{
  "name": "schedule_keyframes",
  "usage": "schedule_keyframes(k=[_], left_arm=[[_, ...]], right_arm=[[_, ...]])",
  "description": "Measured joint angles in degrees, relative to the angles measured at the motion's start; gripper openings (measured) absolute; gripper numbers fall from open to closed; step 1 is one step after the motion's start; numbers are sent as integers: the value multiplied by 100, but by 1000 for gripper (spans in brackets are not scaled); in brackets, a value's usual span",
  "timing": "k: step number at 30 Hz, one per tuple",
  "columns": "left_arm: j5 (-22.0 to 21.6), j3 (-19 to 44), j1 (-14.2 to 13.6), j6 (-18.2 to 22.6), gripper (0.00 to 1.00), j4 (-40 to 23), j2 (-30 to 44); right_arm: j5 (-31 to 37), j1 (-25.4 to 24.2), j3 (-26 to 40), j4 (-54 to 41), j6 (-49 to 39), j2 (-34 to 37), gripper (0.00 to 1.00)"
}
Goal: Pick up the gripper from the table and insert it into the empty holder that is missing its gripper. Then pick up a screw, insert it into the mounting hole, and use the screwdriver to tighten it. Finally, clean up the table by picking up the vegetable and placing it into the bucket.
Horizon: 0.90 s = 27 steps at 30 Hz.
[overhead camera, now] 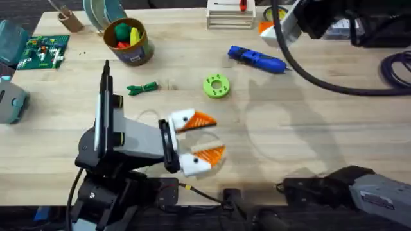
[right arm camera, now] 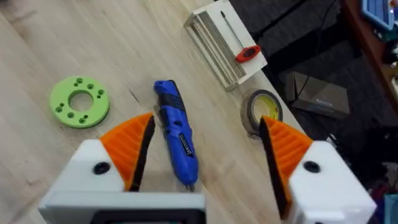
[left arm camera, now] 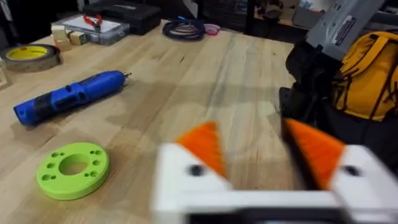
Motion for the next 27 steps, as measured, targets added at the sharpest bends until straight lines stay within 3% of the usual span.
schedule_keyframes(k=[3,4,9,10,17,21,27], left_arm=[[-1,0,0,1,143,0,-1],[-5,0,0,44,73,2,-1],[-21,0,0,44,860,2,0],[-18,0,0,22,951,2,0],[-367,1,0,-4,992,69,0],[-1227,199,0,-381,993,-221,0],[-2914,1444,0,-807,993,-2039,214]], right_arm=[[0,0,0,-49,21,-63,992],[0,0,0,-64,23,-68,991],[0,0,0,-81,25,-66,991],[0,0,0,-82,35,-65,991],[0,0,0,-87,41,-66,991],[0,0,0,-102,128,-65,991],[0,0,0,-102,220,-65,991]])
